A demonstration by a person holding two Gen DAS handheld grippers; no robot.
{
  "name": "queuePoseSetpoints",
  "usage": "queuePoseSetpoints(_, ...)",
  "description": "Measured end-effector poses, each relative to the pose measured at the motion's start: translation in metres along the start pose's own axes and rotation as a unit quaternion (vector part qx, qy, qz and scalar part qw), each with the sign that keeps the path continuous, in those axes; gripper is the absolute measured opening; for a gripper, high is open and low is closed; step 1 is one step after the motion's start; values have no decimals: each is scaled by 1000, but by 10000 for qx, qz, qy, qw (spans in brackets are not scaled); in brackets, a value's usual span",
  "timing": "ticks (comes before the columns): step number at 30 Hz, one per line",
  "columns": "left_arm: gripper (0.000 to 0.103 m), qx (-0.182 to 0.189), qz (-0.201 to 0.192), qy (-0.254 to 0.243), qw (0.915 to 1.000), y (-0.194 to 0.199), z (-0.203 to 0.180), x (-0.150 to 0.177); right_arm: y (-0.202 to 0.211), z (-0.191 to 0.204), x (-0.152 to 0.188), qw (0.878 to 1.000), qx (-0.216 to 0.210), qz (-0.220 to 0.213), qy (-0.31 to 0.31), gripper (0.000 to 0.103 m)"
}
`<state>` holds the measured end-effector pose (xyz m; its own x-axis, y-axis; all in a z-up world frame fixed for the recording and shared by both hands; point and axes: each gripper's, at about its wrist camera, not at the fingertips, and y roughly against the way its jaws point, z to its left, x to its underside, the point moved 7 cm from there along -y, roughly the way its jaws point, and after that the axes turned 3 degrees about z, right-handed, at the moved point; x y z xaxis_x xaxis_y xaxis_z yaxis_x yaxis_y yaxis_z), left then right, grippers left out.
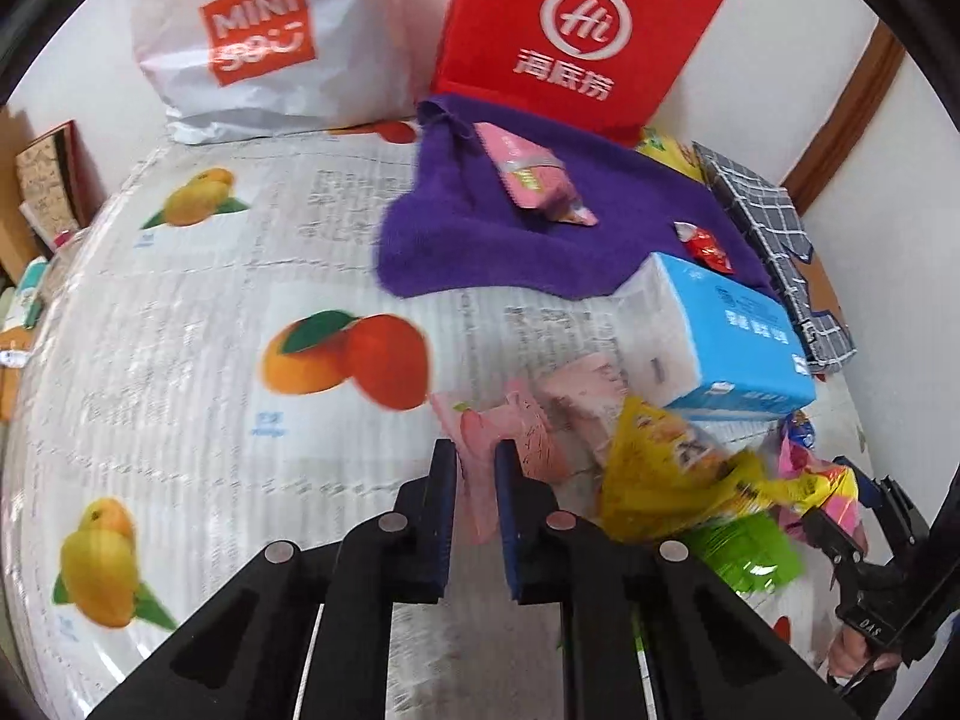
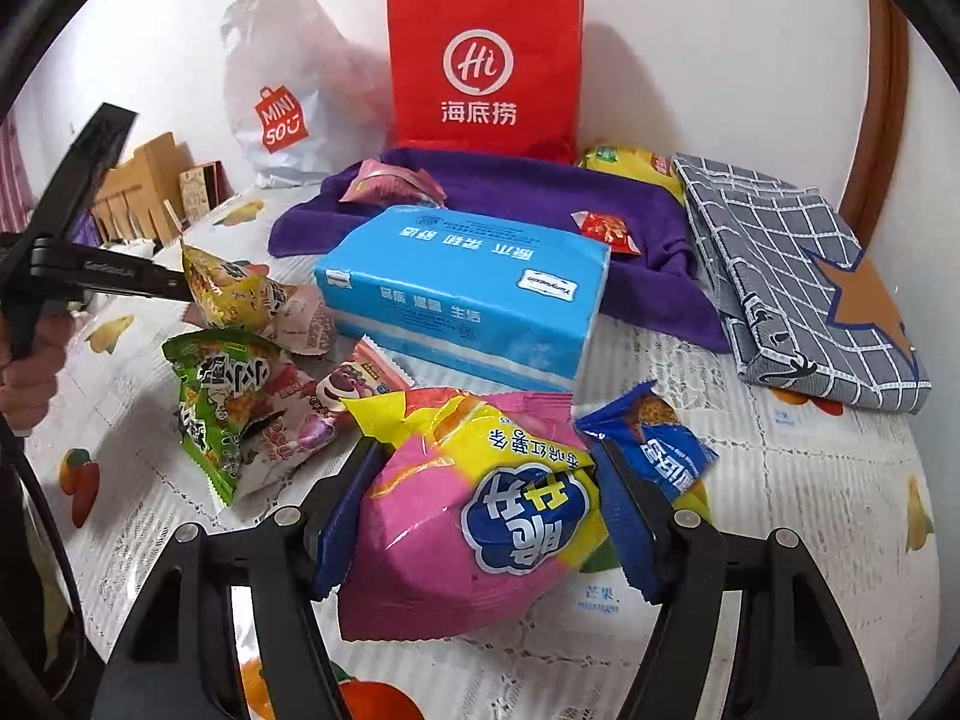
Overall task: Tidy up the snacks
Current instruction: 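Grasp another pink wrapped snack with the left tool while the right tool pushes the pink-and-yellow bag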
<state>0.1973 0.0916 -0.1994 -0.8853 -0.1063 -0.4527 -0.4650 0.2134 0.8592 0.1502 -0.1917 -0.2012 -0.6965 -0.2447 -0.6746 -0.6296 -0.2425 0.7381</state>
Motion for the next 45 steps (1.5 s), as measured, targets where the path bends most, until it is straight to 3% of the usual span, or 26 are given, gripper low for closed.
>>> queuePoseSetpoints(7,16,-96,103,344,9993,4,32,13,-8,2,-1,9999,36,65,-71,70)
queuePoseSetpoints(11,44,-269,-131,173,9994,12,31,6,-9,2,-2,9999,30,84,-71,70)
queuePoseSetpoints(14,57,-142,-425,39,9990,20,23,-6,-10,2,-2,9999,36,83,-96,70)
queuePoseSetpoints(21,57,-8,-325,-333,9989,1,1,-21,-9,0,1,9999,3,49,-130,70)
queuePoseSetpoints(26,56,191,180,-287,9992,-25,-1,-6,-8,-4,2,9998,30,30,-178,70)
queuePoseSetpoints(31,57,357,203,-357,9985,-20,-5,11,-10,-4,1,9998,32,17,-186,71)
queuePoseSetpoints(37,57,-211,-6,-766,9968,-23,-15,27,-11,-2,3,9998,137,-5,-117,72)
queuePoseSetpoints(39,48,-451,-111,-873,9951,-23,-17,29,-10,-3,4,9999,130,-4,-100,74)
queuePoseSetpoints(40,36,-636,-184,-930,9935,-22,-17,30,-10,-3,6,9999,123,-3,-117,75)
queuePoseSetpoints(41,36,-724,-230,-988,9922,-22,-17,31,-9,-4,7,9998,139,8,-134,77)
queuePoseSetpoints(45,36,-705,-406,-931,9923,-19,-14,33,-11,-11,16,9995,241,23,-198,81)
